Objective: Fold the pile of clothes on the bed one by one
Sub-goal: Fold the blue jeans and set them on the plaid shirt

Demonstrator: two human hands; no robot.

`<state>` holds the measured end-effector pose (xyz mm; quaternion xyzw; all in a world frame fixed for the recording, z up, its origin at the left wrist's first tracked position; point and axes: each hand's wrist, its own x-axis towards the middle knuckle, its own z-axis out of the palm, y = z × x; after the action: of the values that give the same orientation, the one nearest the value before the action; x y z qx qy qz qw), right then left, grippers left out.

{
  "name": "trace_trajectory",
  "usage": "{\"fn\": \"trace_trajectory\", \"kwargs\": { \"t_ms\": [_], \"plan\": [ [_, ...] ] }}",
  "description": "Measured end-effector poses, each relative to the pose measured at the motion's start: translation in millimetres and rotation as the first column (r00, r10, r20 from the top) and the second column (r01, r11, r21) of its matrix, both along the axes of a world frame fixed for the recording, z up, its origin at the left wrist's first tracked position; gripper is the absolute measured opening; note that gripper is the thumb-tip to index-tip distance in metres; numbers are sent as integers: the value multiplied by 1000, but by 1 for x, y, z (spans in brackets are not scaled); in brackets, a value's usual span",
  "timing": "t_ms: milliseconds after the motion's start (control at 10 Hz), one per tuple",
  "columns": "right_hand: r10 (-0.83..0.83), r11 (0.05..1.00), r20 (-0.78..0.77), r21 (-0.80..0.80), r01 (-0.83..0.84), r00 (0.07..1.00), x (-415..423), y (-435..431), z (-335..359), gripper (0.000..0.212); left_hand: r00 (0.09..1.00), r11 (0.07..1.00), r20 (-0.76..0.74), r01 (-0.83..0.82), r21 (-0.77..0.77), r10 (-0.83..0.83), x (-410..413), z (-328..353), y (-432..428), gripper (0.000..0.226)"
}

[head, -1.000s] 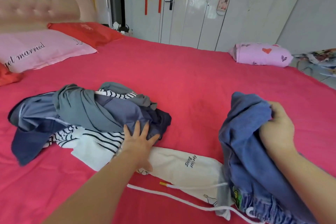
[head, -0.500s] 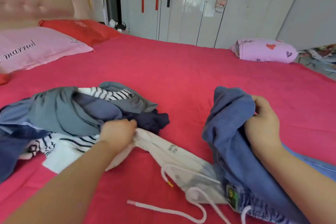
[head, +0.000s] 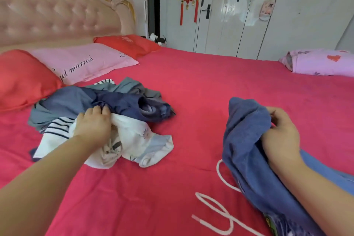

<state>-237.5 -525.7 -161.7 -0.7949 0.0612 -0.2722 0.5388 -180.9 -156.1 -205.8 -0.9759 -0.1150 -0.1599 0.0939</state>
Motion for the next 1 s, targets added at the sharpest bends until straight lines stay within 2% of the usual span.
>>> {"fn": "trace_trajectory", "kwargs": {
  "t_ms": [100,200,300,400,500,600,700,800,900,1000],
  "plan": [
    [22,1000,14,-2,-22,1000,-4,10,2,50,983,983,-3,182,-3,-182,-8,-14,-39,77],
    [58,998,38,-7,-58,998,-4,20,5,51,847,833,13,520,190,-532,-15,-22,-69,65],
    [107,992,72,62,-112,992,-3,29,2,30,837,847,-422,474,241,-348,-21,-35,-67,51],
    [112,994,52,11,-113,992,-4,34,-1,41,839,928,-536,269,258,-94,-13,-47,-59,58],
    [112,993,25,-46,-110,993,-7,28,2,53,869,972,-472,215,92,-147,-12,-33,-80,47],
    [83,997,65,-7,-82,994,-14,22,11,41,897,889,31,441,-123,-441,-28,-27,-119,55],
    [31,998,135,59,-39,990,-23,8,25,16,565,250,269,675,-694,-780,-73,-2,-173,84],
    [-25,1000,175,19,22,984,-39,-10,45,20,428,-91,391,571,-816,-815,-107,24,-236,94],
    [-27,996,245,-77,47,969,-59,-30,72,28,623,25,445,598,-801,-643,-113,38,-271,65],
    [-54,979,247,-177,100,967,-80,-62,98,21,713,232,355,584,-778,-604,-110,69,-274,28]
  ]
}}
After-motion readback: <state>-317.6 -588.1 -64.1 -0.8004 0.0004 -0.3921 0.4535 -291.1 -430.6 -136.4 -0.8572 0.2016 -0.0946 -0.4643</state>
